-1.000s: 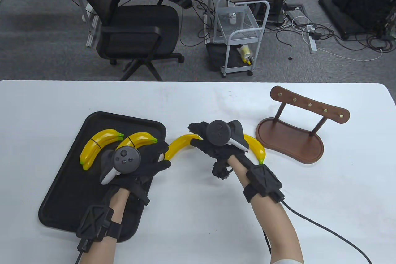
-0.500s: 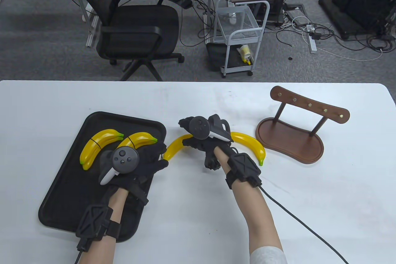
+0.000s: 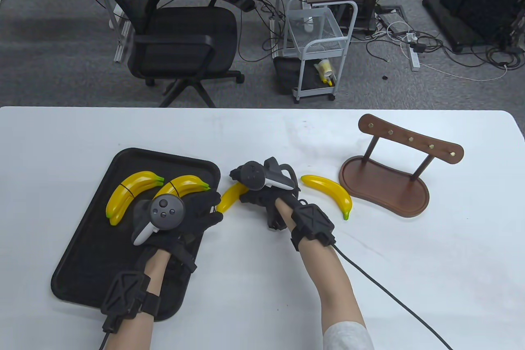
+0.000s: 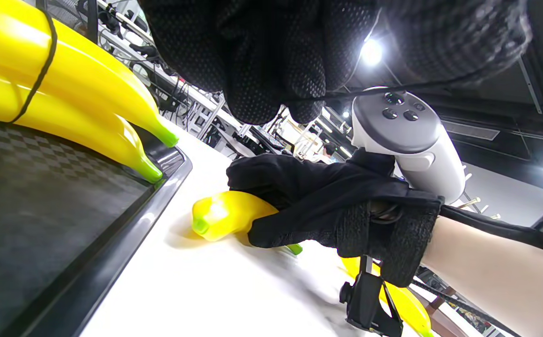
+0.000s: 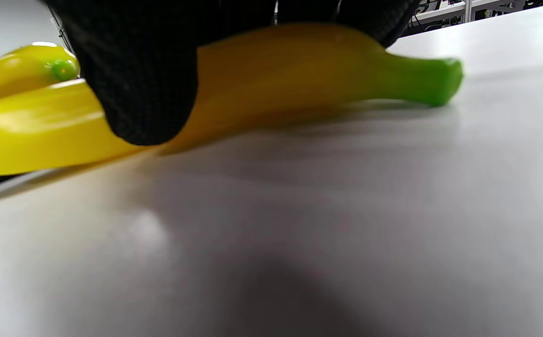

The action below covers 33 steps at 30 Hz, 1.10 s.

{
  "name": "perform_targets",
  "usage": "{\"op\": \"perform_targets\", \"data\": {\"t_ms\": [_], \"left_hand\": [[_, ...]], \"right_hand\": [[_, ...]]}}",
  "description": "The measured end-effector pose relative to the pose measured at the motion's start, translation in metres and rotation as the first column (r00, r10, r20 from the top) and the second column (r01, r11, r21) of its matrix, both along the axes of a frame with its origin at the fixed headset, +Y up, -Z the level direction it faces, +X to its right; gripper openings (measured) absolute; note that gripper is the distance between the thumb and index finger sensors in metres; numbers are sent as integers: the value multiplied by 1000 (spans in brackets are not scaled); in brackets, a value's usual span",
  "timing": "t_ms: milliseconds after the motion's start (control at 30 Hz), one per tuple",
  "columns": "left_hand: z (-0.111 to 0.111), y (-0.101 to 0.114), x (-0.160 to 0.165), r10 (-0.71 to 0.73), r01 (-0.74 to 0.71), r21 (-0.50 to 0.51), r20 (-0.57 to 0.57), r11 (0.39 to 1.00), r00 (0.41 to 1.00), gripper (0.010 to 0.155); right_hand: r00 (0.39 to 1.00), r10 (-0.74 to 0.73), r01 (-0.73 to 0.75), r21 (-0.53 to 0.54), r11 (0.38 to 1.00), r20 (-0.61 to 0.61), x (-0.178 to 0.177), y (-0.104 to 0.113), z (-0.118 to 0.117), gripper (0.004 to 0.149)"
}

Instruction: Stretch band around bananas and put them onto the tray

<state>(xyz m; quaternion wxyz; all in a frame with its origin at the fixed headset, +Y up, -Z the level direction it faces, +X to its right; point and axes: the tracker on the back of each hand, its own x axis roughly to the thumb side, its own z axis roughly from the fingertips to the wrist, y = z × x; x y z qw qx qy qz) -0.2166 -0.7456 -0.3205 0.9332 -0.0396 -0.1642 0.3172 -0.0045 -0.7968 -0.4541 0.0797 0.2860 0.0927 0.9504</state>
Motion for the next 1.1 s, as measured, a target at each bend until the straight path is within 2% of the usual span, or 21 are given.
{"op": "perform_targets", "data": {"t_ms": [600, 800, 1100], "left_hand": [[0, 1, -3, 38, -38, -16, -12, 999, 999, 67], [0, 2, -5, 72, -72, -17, -10, 997, 997, 67], [-1, 2, -3, 78, -78, -15, 6, 997, 997, 67]], "right_hand": [[1000, -10, 10, -3, 1000, -22, 8, 1, -3, 67], [999, -32, 30, 62, 998, 27, 25, 15, 1, 68], [992, -77, 61, 151, 987, 102, 70, 51, 15, 69]]}}
